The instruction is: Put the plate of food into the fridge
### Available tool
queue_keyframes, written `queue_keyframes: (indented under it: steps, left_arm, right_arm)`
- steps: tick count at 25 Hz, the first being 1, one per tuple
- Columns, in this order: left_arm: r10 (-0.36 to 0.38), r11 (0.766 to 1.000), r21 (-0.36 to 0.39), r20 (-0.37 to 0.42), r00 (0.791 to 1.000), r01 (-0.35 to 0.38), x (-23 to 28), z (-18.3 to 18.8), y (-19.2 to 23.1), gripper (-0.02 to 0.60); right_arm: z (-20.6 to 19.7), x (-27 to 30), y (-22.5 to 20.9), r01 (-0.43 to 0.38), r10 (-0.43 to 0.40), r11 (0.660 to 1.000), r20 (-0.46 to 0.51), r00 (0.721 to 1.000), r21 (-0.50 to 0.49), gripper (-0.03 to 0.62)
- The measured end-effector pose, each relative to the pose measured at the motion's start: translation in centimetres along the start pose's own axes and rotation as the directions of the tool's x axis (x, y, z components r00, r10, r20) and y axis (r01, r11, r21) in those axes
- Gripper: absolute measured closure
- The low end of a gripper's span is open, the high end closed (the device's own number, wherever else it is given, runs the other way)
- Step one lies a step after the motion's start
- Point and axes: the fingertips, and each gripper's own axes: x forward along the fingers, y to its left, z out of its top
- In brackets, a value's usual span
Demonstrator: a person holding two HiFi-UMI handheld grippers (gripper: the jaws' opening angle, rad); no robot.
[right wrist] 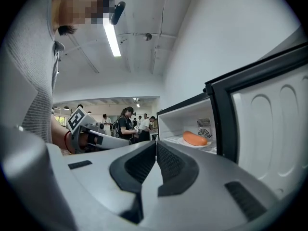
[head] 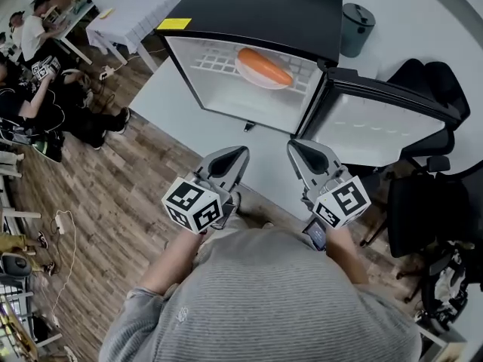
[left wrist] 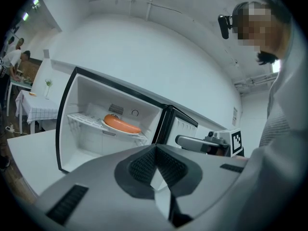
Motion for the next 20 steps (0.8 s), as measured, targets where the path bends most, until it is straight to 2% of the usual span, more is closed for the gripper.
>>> queue_keyframes:
  steps: [6, 11, 17, 20]
  left_arm:
    - [-0.075, 0.997, 0.002, -0.028, 0.997, 0.075, 0.3, 1.4, 3.6, 0.572]
    - [-0.156, 0.987, 0.020, -0.070, 0.985, 0.157, 0.8, 2.7, 7.0, 0.572]
    - [-0.257, 0.965, 0.017, -0.127, 0.958, 0.261, 1.4, 3.4, 10.3, 0.572]
    - [-0.280, 0.959, 0.010, -0.138, 0.950, 0.284, 1.6, 3.7, 11.9, 0.572]
  right_arm:
    - [0.3, 4.0, -1.5, 0.105, -0.105, 0.994, 0.008, 0.994, 0.000, 0.580]
    - [0.7, 7.1, -2.2, 0.194, -0.194, 0.981, 0.017, 0.981, -0.005, 0.580]
    - [0.6, 9.6, -3.3, 0.335, -0.335, 0.942, 0.005, 0.942, -0.007, 0.580]
    - [0.4, 11.2, -4.2, 0.387, -0.389, 0.919, -0.016, 0.921, -0.070, 0.580]
